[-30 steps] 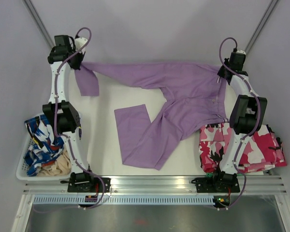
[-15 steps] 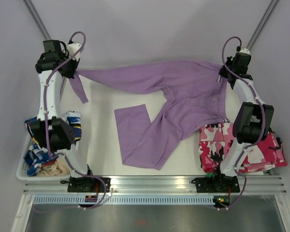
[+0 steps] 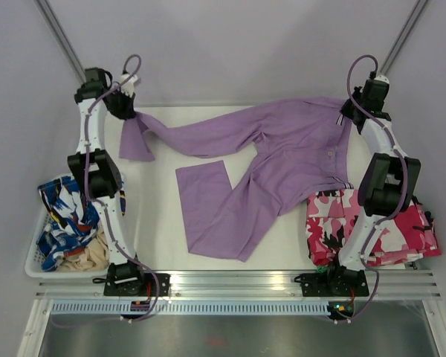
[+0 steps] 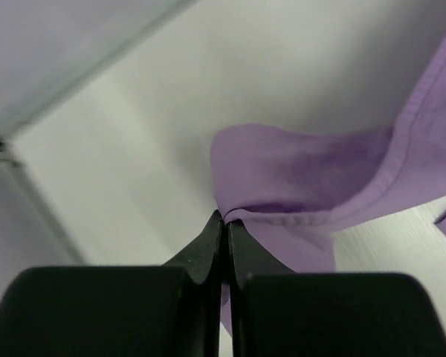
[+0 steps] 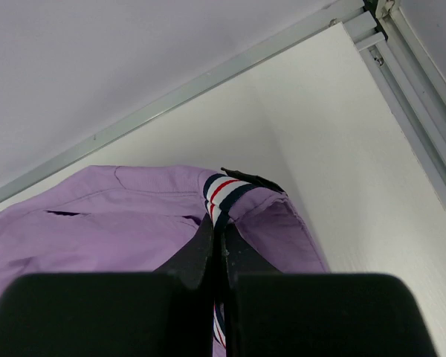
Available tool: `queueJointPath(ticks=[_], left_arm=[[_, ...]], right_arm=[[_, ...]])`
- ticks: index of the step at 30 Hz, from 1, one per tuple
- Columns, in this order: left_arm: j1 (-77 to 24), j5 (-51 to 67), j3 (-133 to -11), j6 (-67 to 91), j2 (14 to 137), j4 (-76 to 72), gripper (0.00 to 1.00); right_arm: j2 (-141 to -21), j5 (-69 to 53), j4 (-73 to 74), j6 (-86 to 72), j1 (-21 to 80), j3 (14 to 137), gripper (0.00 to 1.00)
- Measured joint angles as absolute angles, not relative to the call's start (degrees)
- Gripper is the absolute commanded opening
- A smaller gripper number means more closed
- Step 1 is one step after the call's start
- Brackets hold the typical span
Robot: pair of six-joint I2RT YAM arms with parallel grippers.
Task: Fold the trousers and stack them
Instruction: Flatten the trousers out
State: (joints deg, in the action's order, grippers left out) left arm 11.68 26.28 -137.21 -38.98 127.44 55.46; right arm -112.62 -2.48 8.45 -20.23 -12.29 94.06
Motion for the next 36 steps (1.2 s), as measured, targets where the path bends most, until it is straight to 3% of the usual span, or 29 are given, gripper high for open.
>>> queueJointPath(ticks=[4,7,9,10,13,22,32,36], left_arm=[[11.5,27.0,-138.1,-35.8,143.4,56.1,0.05],[11.2,24.0,-136.6,-33.7,147.7,54.4,0.37],[10.8,20.4,-135.7,-30.6,147.5,50.3,0.49],[10.7,18.5,-135.3,-28.9,147.0,46.9,0.71],[10.3,14.5,-134.7,-23.8,146.3,37.3,0.99],[10.3,6.1,-126.8,-7.7,136.6,27.7,1.00],[10.1,5.7,-77.8,25.3,98.4,18.2,0.99],[9.1,-0.1,-68.3,39.3,94.0,15.5,0.98]], right_arm=[[-117.2,-2.7,8.8,-21.1,-12.6,97.3,0.00],[-119.9,-3.9,8.7,-21.4,-12.6,99.1,0.00],[-120.8,-5.0,8.1,-21.7,-12.6,99.6,0.00],[-121.0,-5.5,7.6,-21.9,-12.6,99.6,0.00],[-121.1,-7.0,6.9,-22.5,-12.6,99.7,0.00],[-119.0,-8.2,5.1,-22.3,-11.6,96.8,0.00],[-110.5,-10.8,2.8,-22.8,-11.3,87.0,0.00],[-110.0,-12.3,1.0,-23.8,-11.2,85.7,0.00]])
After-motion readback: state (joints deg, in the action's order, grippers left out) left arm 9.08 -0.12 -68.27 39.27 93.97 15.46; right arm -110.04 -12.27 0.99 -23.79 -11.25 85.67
